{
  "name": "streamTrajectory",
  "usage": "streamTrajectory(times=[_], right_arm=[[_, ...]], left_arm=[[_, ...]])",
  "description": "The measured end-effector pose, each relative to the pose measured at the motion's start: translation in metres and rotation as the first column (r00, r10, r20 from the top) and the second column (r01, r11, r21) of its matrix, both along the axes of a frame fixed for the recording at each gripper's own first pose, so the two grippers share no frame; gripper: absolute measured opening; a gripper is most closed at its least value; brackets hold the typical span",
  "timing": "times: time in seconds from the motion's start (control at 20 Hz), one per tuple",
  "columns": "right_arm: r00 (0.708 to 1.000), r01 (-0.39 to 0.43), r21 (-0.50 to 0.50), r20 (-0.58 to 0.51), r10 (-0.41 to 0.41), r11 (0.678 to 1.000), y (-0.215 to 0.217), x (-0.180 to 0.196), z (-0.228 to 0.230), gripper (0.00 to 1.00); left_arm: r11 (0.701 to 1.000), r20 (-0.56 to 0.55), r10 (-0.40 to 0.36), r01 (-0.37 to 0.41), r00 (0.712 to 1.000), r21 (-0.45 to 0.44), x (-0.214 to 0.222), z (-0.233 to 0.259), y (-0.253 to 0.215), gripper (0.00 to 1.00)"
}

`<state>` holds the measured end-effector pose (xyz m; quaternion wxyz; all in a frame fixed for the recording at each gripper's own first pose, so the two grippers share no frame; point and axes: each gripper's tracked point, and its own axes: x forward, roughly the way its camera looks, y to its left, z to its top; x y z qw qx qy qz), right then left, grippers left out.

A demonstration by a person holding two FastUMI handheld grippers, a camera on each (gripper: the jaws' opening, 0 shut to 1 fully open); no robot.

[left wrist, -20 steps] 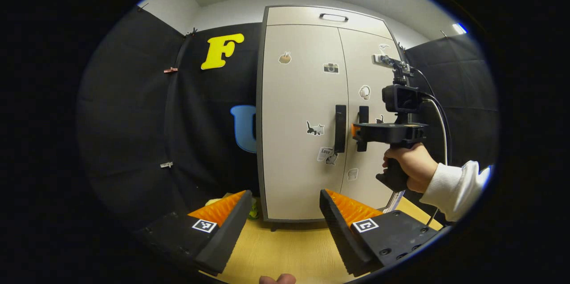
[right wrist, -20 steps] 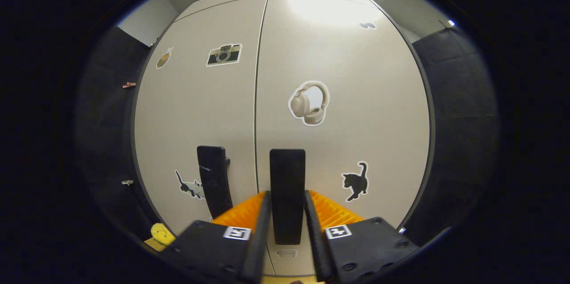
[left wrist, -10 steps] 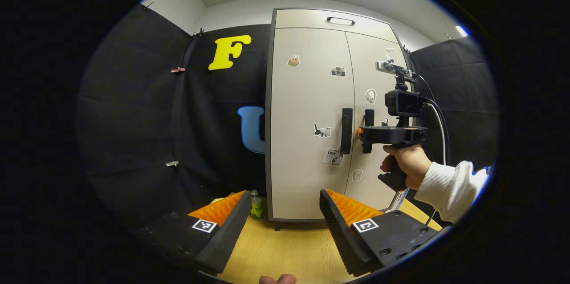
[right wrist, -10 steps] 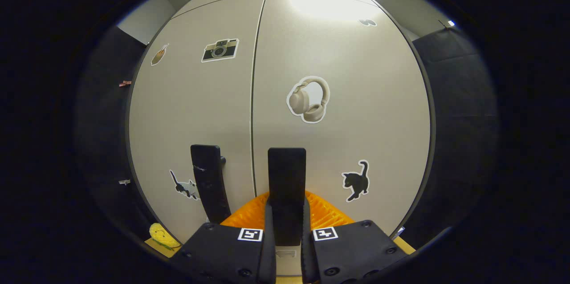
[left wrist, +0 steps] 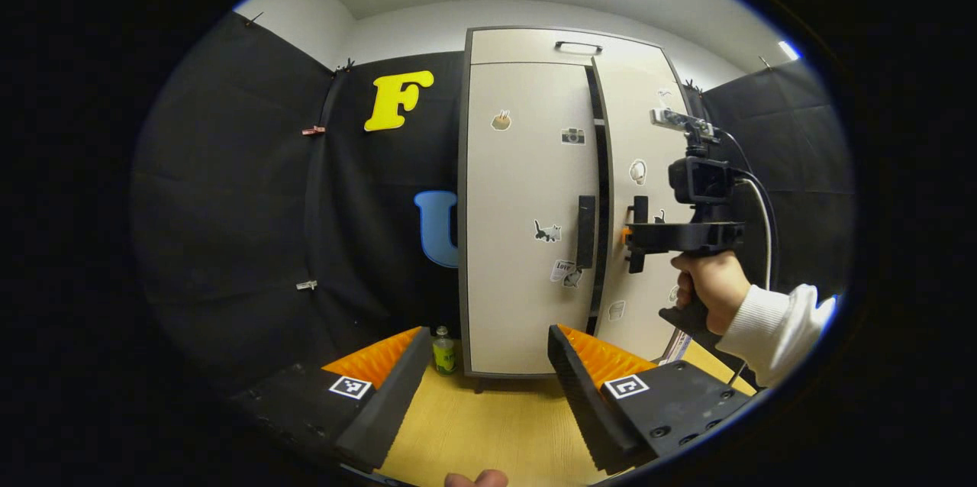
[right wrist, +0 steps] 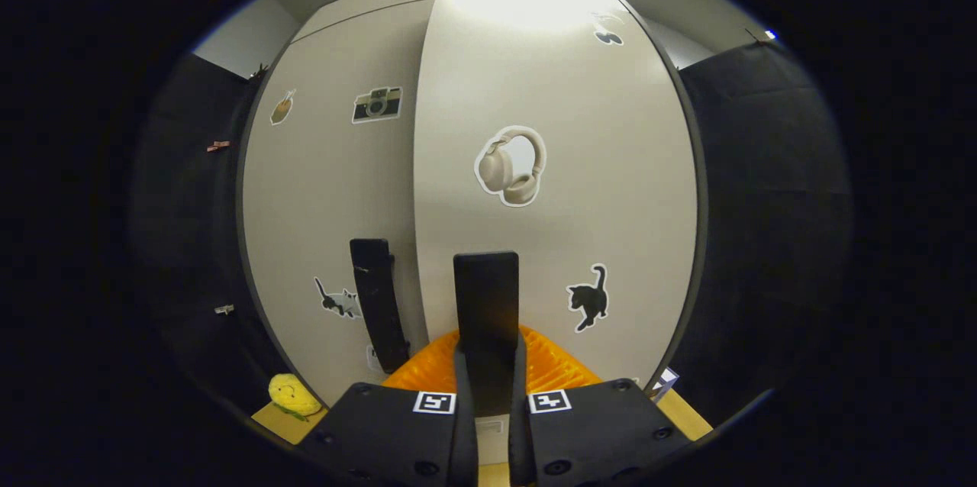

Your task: Open the right door of the double-door shoe cabinet with the right hand, and open the left door with the left hand.

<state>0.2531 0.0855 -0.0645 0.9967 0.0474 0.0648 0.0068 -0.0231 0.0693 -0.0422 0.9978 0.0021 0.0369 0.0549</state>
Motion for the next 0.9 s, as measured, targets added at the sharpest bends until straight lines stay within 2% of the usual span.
streamTrajectory(times=[0.05,0.5,0.9], right_arm=[[1.000,-0.007,0.026,0.006,0.007,1.000,-0.002,-0.002,-0.002,0.15],[0.999,-0.047,0.025,0.004,0.047,0.999,-0.026,-0.029,0.006,0.15],[0.998,-0.054,-0.002,0.010,0.054,0.999,-0.056,-0.042,0.007,0.14]], left_arm=[[1.000,0.001,0.000,0.000,1.000,0.000,-0.003,0.002,-0.002,0.95],[1.000,0.019,-0.022,0.022,1.000,-0.011,-0.019,0.011,-0.043,0.95],[0.997,0.004,-0.078,0.078,0.997,-0.002,-0.005,0.008,-0.094,0.95]])
